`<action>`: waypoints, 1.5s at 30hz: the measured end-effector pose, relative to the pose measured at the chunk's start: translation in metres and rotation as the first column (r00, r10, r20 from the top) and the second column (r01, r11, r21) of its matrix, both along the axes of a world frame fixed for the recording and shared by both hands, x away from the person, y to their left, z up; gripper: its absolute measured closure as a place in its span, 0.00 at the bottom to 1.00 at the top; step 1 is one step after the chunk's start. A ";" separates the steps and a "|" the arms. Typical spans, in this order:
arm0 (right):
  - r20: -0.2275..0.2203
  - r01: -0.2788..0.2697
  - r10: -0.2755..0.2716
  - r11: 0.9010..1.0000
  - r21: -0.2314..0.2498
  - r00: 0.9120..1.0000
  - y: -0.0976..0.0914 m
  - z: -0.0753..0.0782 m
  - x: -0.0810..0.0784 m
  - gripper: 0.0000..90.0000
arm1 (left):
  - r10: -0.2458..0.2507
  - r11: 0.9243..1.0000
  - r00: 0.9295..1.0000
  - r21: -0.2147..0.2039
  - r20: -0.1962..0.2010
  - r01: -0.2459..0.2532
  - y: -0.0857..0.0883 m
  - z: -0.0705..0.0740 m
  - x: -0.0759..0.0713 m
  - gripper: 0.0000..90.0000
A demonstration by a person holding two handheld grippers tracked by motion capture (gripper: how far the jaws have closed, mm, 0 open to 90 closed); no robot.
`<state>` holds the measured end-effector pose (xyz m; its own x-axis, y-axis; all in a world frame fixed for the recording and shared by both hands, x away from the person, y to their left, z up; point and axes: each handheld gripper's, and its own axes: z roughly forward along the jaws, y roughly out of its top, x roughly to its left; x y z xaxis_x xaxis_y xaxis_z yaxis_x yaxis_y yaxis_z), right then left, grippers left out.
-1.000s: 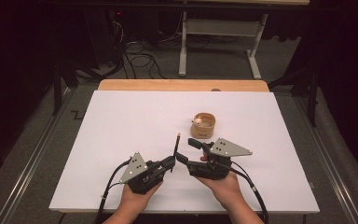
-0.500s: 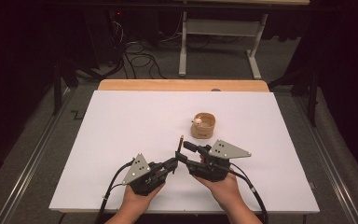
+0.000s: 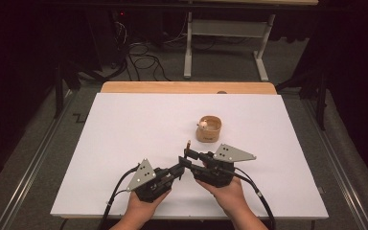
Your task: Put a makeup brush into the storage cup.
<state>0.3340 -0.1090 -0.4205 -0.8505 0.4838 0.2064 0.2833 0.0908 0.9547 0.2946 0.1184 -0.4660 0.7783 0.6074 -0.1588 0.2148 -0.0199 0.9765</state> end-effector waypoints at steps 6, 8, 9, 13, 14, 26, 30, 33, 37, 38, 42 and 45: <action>-0.010 0.003 -0.002 1.000 0.019 1.000 -0.001 0.000 -0.001 0.78 | 0.003 1.000 1.000 -0.004 0.002 -0.003 0.000 0.000 0.000 0.93; -0.016 0.001 0.000 1.000 0.027 1.000 -0.001 0.000 -0.001 0.80 | 0.004 1.000 1.000 0.000 0.005 -0.004 0.001 0.000 -0.001 0.93; -0.016 -0.002 0.002 1.000 0.026 1.000 -0.001 0.000 0.000 0.80 | 0.005 1.000 1.000 0.000 0.006 -0.005 0.001 0.000 -0.001 0.93; -0.024 -0.009 0.010 1.000 0.021 1.000 -0.001 -0.002 0.000 0.83 | 0.009 1.000 1.000 0.001 0.006 -0.009 0.001 0.000 0.000 0.93; -0.028 -0.007 0.008 1.000 0.022 1.000 -0.001 -0.002 0.000 0.83 | 0.010 1.000 1.000 0.002 0.006 -0.010 0.001 0.000 0.000 0.93; -0.032 -0.004 0.005 1.000 0.030 0.999 -0.003 -0.002 0.001 0.91 | 0.014 1.000 1.000 0.003 0.007 -0.014 0.001 0.000 -0.001 0.93; -0.038 -0.010 0.011 0.999 0.036 0.999 -0.002 -0.002 0.001 0.93 | 0.014 1.000 1.000 0.005 0.004 -0.014 0.000 0.000 -0.001 0.93; -0.036 -0.011 0.012 0.999 0.035 0.999 -0.002 -0.002 0.000 0.93 | 0.013 1.000 1.000 0.007 0.000 -0.013 0.000 0.000 0.000 0.93; -0.032 -0.007 0.008 1.000 0.031 0.999 -0.001 -0.003 0.000 0.94 | 0.012 1.000 1.000 0.006 -0.004 -0.012 0.000 0.000 0.000 0.93; -0.030 -0.006 0.007 1.000 0.029 1.000 -0.001 -0.003 0.000 0.94 | 0.012 1.000 1.000 0.009 -0.005 -0.012 0.000 0.000 0.000 0.93; -0.030 -0.004 0.005 1.000 0.026 1.000 -0.001 -0.003 0.000 0.94 | 0.011 1.000 1.000 0.007 -0.006 -0.010 0.001 0.000 0.000 0.93; -0.027 -0.007 0.007 1.000 0.027 1.000 -0.001 -0.003 0.000 0.94 | 0.012 1.000 1.000 0.009 -0.005 -0.012 0.000 0.000 0.000 0.93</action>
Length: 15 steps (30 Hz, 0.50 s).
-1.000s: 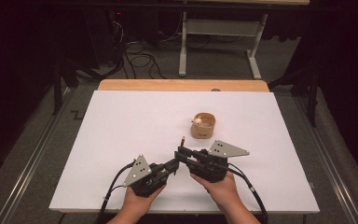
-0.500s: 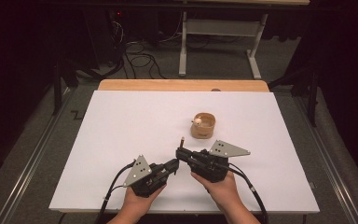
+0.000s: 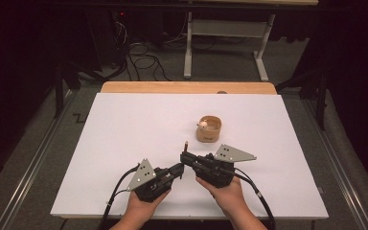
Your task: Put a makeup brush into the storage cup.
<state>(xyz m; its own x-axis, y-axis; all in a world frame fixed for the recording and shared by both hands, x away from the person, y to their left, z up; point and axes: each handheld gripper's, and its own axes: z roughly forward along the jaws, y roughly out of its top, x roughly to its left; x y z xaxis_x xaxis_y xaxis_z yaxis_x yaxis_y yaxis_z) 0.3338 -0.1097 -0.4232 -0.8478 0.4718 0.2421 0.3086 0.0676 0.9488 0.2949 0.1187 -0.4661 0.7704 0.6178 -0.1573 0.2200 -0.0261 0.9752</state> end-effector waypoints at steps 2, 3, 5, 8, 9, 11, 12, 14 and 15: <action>0.004 -0.002 0.002 1.000 0.000 1.000 0.000 0.000 0.000 0.94 | -0.001 1.000 1.000 0.000 0.000 0.001 0.000 0.000 0.000 0.93; 0.004 0.000 0.000 1.000 0.000 1.000 0.000 0.000 0.000 0.94 | -0.001 1.000 1.000 0.001 0.000 0.001 0.000 0.000 0.000 0.93; 0.005 -0.001 0.001 1.000 -0.002 1.000 0.000 0.000 0.000 0.94 | -0.001 1.000 1.000 0.003 0.000 0.001 0.000 0.000 0.000 0.93; 0.004 -0.001 0.001 1.000 -0.002 1.000 0.000 0.000 0.000 0.94 | -0.001 1.000 1.000 0.004 -0.002 0.001 0.000 0.000 0.000 0.93; 0.006 -0.001 0.001 1.000 -0.001 1.000 0.000 0.000 0.000 0.94 | -0.001 1.000 1.000 0.004 -0.002 0.001 0.000 0.000 0.000 0.92; 0.007 0.001 -0.001 1.000 -0.002 1.000 0.000 0.000 0.000 0.94 | -0.002 1.000 1.000 0.003 -0.003 0.002 0.000 0.001 0.000 0.92; 0.006 0.001 -0.001 1.000 -0.002 1.000 0.000 0.000 -0.001 0.94 | -0.002 1.000 1.000 0.004 -0.003 0.002 0.000 0.001 0.000 0.92; 0.006 0.002 -0.002 1.000 -0.005 1.000 0.000 0.000 -0.001 0.94 | -0.006 1.000 1.000 0.003 -0.003 0.006 0.000 0.001 0.000 0.89; 0.006 0.001 -0.001 1.000 -0.005 1.000 0.000 0.000 -0.001 0.94 | -0.005 1.000 1.000 0.004 -0.005 0.005 0.000 0.001 0.000 0.87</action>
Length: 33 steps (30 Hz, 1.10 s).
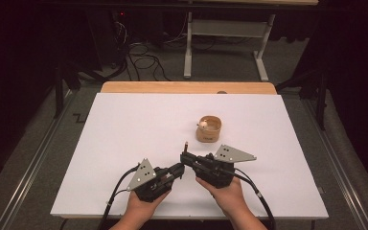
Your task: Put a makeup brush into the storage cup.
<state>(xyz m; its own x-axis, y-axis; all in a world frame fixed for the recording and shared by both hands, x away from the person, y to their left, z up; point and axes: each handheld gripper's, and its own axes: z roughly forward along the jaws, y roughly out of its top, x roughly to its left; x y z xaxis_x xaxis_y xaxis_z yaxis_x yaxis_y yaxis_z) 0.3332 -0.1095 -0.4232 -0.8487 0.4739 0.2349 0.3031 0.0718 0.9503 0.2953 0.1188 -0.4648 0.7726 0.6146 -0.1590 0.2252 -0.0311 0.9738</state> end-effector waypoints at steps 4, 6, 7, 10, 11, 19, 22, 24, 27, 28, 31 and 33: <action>0.010 0.008 -0.008 1.000 -0.009 1.000 0.000 0.000 0.000 0.94 | -0.001 1.000 1.000 0.001 -0.002 0.001 0.001 0.000 0.001 0.79; 0.017 0.012 -0.012 1.000 -0.012 1.000 -0.001 0.000 0.000 0.94 | 0.001 1.000 1.000 0.002 -0.003 -0.001 0.001 0.001 0.001 0.78; 0.020 0.016 -0.015 1.000 -0.017 1.000 -0.001 0.000 0.000 0.94 | 0.002 1.000 1.000 0.003 -0.003 -0.002 0.002 0.001 0.001 0.77; 0.028 0.024 -0.024 0.999 -0.026 0.999 -0.003 0.000 0.001 0.94 | 0.009 1.000 1.000 0.009 0.000 -0.009 0.003 0.001 0.001 0.75; 0.033 0.031 -0.030 0.999 -0.029 0.999 -0.003 0.000 0.001 0.94 | 0.011 1.000 1.000 0.012 0.002 -0.011 0.004 0.002 0.001 0.74; 0.059 0.078 -0.075 0.996 -0.043 0.995 -0.014 0.001 0.004 0.94 | 0.047 0.998 0.999 0.032 -0.002 -0.047 0.011 0.003 0.005 0.64; 0.072 0.100 -0.097 0.994 -0.040 0.993 -0.021 0.003 0.006 0.94 | 0.057 0.998 0.998 0.038 -0.010 -0.057 0.016 0.004 0.008 0.60; 0.080 0.114 -0.110 0.993 -0.043 0.991 -0.025 0.004 0.008 0.94 | 0.068 0.996 0.998 0.050 -0.008 -0.068 0.019 0.005 0.009 0.57; 0.088 0.142 -0.138 0.989 -0.048 0.987 -0.031 0.005 0.009 0.94 | 0.098 0.992 0.995 0.077 0.001 -0.097 0.024 0.005 0.012 0.55; 0.098 0.152 -0.146 0.987 -0.053 0.984 -0.034 0.005 0.010 0.94 | 0.102 0.991 0.995 0.085 0.002 -0.102 0.025 0.005 0.013 0.55; 0.110 0.169 -0.162 0.984 -0.058 0.981 -0.039 0.006 0.012 0.94 | 0.114 0.987 0.993 0.119 -0.010 -0.112 0.029 0.003 0.017 0.50; 0.118 0.183 -0.175 0.981 -0.060 0.978 -0.042 0.006 0.013 0.94 | 0.124 0.983 0.992 0.135 -0.011 -0.121 0.030 0.003 0.019 0.46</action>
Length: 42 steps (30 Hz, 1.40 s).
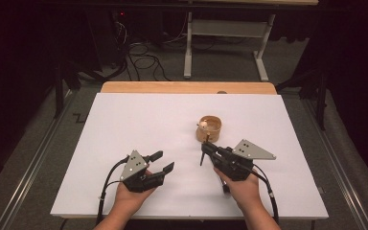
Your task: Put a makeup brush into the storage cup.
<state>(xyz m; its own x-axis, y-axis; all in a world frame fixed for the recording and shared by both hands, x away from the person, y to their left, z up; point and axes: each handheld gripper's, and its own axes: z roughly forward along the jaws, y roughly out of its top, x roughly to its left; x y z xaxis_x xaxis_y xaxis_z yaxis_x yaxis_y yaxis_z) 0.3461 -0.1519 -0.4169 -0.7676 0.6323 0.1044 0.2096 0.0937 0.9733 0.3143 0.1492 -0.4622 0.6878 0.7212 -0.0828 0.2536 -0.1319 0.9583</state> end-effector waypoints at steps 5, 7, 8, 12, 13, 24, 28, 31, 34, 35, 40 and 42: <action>0.012 0.032 -0.032 0.999 0.006 0.999 -0.009 0.002 0.002 0.94 | 0.028 0.999 1.000 0.015 0.008 -0.028 0.004 -0.001 0.002 0.37; 0.019 0.042 -0.042 0.999 0.002 0.999 -0.012 0.003 0.003 0.94 | 0.040 0.999 0.999 0.018 0.012 -0.040 0.005 -0.001 0.003 0.33; 0.021 0.042 -0.042 0.999 0.001 0.999 -0.013 0.003 0.003 0.94 | 0.044 0.999 0.999 0.018 0.016 -0.045 0.005 -0.002 0.003 0.31; 0.035 0.062 -0.062 0.998 -0.004 0.997 -0.019 0.004 0.003 0.94 | 0.075 0.997 0.997 0.017 0.008 -0.075 0.008 -0.002 0.005 0.19; 0.045 0.066 -0.066 0.998 -0.006 0.997 -0.020 0.004 0.004 0.94 | 0.081 0.996 0.997 0.022 0.002 -0.081 0.008 -0.002 0.006 0.18; 0.055 0.108 -0.108 0.994 0.002 0.993 -0.034 0.006 0.008 0.94 | 0.083 0.997 0.996 0.007 -0.037 -0.082 0.013 -0.004 0.012 0.02; 0.054 0.121 -0.121 0.993 0.003 0.991 -0.038 0.006 0.009 0.94 | 0.088 0.996 0.996 -0.001 -0.027 -0.088 0.017 -0.002 0.012 0.01; 0.055 0.129 -0.129 0.992 0.005 0.990 -0.040 0.006 0.010 0.94 | 0.089 0.996 0.996 0.004 -0.022 -0.089 0.022 0.000 0.013 0.01; 0.055 0.136 -0.137 0.991 0.009 0.989 -0.042 0.006 0.011 0.94 | 0.085 0.996 0.996 0.023 -0.021 -0.084 0.026 0.001 0.013 0.01; 0.058 0.140 -0.140 0.990 0.006 0.988 -0.042 0.006 0.012 0.94 | 0.086 0.996 0.996 0.031 -0.024 -0.085 0.026 0.001 0.013 0.01; 0.054 0.153 -0.153 0.988 0.013 0.987 -0.043 0.006 0.014 0.94 | 0.072 0.997 0.997 0.035 -0.028 -0.071 0.028 -0.004 0.010 0.01; 0.054 0.153 -0.153 0.988 0.014 0.987 -0.043 0.006 0.015 0.94 | 0.073 0.997 0.997 0.034 -0.028 -0.072 0.028 -0.004 0.009 0.01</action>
<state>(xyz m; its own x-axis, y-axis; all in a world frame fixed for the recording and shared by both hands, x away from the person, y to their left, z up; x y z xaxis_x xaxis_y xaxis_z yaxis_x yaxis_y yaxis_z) 0.3613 -0.1948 -0.4106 -0.6667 0.7419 0.0714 0.1668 0.0552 0.9844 0.3233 0.1771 -0.4665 0.6313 0.7717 -0.0775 0.2910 -0.1431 0.9460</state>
